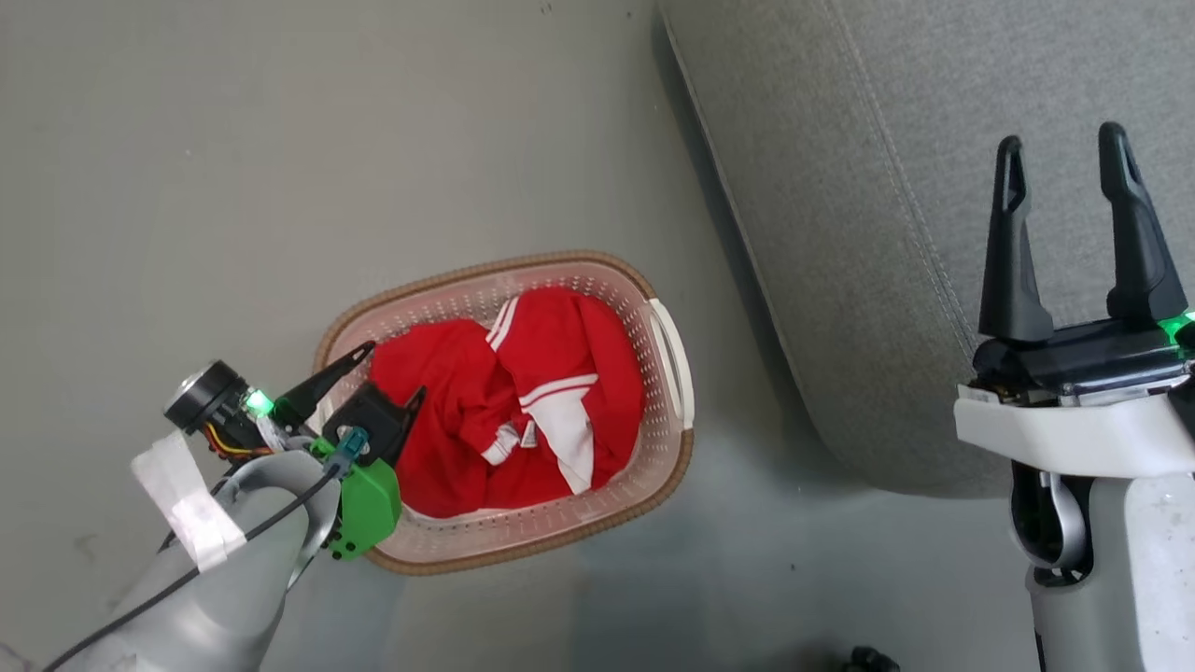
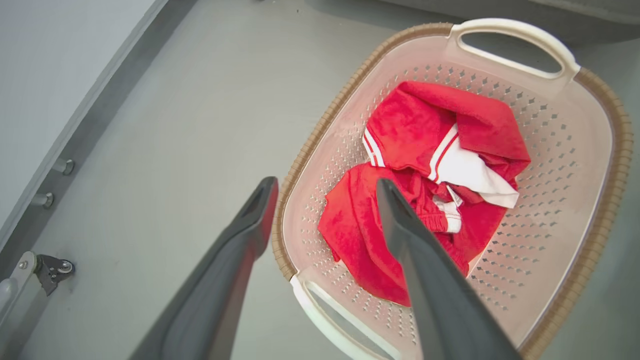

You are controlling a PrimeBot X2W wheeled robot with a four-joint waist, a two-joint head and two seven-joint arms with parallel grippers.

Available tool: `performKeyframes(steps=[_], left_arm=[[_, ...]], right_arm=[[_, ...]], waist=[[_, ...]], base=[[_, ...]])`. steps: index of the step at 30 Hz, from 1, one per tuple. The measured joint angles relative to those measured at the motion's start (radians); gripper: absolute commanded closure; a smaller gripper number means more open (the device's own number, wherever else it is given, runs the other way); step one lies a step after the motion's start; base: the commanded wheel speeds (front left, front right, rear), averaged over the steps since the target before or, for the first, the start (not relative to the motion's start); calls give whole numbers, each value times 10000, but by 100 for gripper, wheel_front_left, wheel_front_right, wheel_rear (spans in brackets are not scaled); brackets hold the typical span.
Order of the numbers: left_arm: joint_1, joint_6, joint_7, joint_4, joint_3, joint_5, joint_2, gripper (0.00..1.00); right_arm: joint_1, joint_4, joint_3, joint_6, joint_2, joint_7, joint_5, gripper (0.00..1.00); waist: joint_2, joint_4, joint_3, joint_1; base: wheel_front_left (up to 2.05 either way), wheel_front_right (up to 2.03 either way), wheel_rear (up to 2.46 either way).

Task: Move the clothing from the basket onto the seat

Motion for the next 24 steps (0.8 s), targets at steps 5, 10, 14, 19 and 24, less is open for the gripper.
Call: performKeyframes(steps=[5,10,14,19,24], left_arm=[[-1174,-13,533,1388,-631,-58,-284,0],[-1930,-17,855,2209,-1172,-497,-380,0],[-2525,-17,874,2589,-1513,-742,-337,0],[-2861,-17,986,2938,-2011,-1323,-169,0],[-3362,-13,780,3158,-2311,-1647,96,0]], right_arm=[[-494,-407,-15,0,-4,0,117,0],[-981,-886,44,0,-4,0,251,0],[-1228,-1131,190,0,-6,-2,378,0],[-1379,-1279,426,0,-2,0,545,0],[-1419,-1367,479,0,-4,0,779,0]], waist=[[0,-352,1312,1],[0,-620,2385,1],[0,-807,3166,1],[0,-1027,3974,0],[0,-1313,4567,0]], base=[[0,0,0],[0,0,0],[0,0,0],[0,0,0],[0,0,0]])
